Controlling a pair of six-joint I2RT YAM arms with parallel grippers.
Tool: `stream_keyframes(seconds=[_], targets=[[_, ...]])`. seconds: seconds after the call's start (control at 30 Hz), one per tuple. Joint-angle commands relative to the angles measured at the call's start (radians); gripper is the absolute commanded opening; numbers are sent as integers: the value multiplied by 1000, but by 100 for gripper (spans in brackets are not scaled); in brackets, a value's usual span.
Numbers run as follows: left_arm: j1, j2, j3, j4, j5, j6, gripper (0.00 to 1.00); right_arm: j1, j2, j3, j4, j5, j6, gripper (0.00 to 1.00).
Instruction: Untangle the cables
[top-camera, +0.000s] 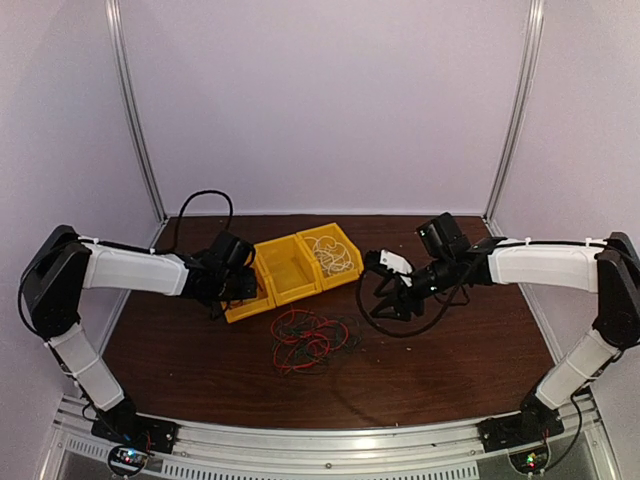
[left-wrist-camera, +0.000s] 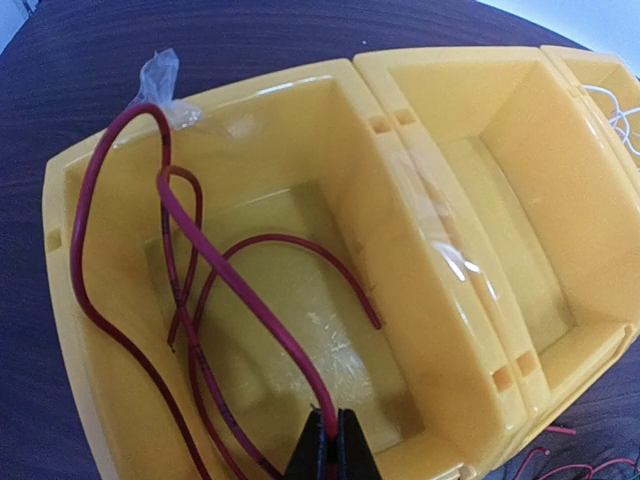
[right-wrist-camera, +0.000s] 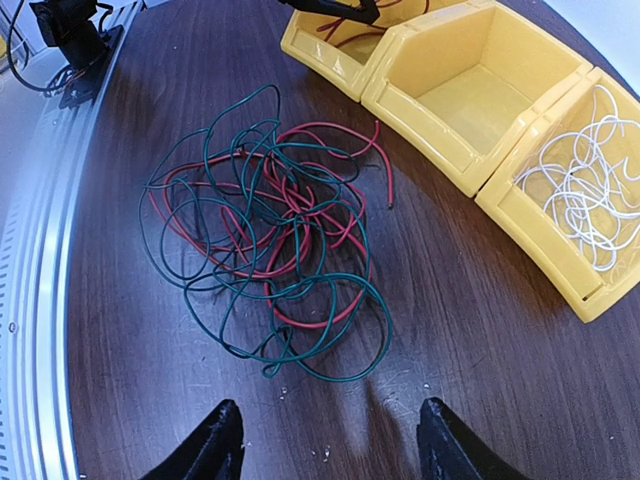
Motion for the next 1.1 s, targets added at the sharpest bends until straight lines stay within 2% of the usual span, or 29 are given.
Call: stream_keyframes(seconds=[0.0, 0.03, 0.1, 0.13, 0.27, 0.4, 0.57, 0.7, 0.83, 0.93, 1.07], targets=[[38, 5, 6, 105, 58, -16, 0, 16, 9, 24, -13, 0, 1, 61], [41, 16, 24, 98, 64, -12, 1, 18, 10, 25, -15, 3, 1, 61], [41, 33, 76, 56, 67, -8, 19, 25, 6, 32, -23, 13, -2, 61], [42, 34, 95, 34, 67, -5, 25, 29, 4, 36, -32, 22, -6, 61], [39, -17, 144, -4, 51, 26, 35, 47, -12, 69, -65, 56, -30, 61], [8, -115, 182, -70, -20, 72, 42, 97, -7, 123, -135, 120, -95, 59], [-54, -260, 161, -83, -24, 157, 46, 196, 26, 157, -144, 196, -128, 55], [-97, -344, 62, -52, 107, 188, 46, 295, 84, 187, -153, 238, -153, 53], [-137, -398, -67, 3, 228, 173, 46, 389, 139, 204, -165, 296, -183, 51], [-160, -421, -153, 41, 294, 156, 45, 446, 172, 203, -169, 310, -191, 53], [-173, -446, -239, 75, 308, 117, 45, 488, 228, 217, -168, 343, -155, 54]])
